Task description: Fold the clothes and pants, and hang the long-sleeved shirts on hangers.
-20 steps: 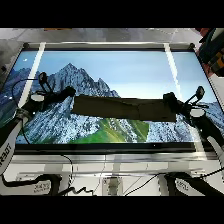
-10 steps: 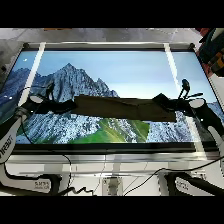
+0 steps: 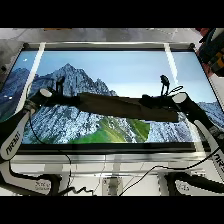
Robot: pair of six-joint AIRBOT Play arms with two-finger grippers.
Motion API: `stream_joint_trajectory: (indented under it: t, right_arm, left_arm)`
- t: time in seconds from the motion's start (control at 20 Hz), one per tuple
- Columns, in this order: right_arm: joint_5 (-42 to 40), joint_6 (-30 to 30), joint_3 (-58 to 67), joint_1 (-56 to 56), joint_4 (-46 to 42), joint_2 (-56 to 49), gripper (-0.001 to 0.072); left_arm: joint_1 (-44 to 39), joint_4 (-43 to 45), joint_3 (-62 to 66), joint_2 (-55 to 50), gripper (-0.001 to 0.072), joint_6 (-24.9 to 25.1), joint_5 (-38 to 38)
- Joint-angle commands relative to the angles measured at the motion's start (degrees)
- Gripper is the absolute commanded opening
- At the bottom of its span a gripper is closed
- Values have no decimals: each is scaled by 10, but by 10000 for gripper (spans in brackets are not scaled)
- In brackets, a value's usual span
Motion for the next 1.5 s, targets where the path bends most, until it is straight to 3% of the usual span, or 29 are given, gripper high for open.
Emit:
stream_joint_trajectory:
  t: [0.0, 0.35, 0.6, 0.75, 1.0, 1.2, 1.45]
  right_arm:
    - [-80, 4, 20, 60, 0, -3, 12]
    - [-92, 100, 93, 192, 4, -80, 12]
    - [-78, 132, 210, 321, 36, -219, 12]
    - [-67, 131, 257, 362, 20, -248, 12]
    - [15, 131, 260, 285, -90, -211, 12]
    - [114, 131, 260, 132, -157, -151, 13]
    - [198, 131, 260, -63, -188, -88, 13]
  left_arm:
    - [3, 3, 68, 37, 14, 2, -74]
    - [21, 2, 80, 222, 14, 1, -231]
    - [22, 3, 80, 285, 14, 1, -241]
    - [20, 2, 80, 280, 14, 1, -240]
    - [-12, -43, 78, 224, 14, -1, -224]
    - [-132, -166, 79, 131, 13, -1, -130]
    - [-349, -213, 87, 9, 14, -1, 161]
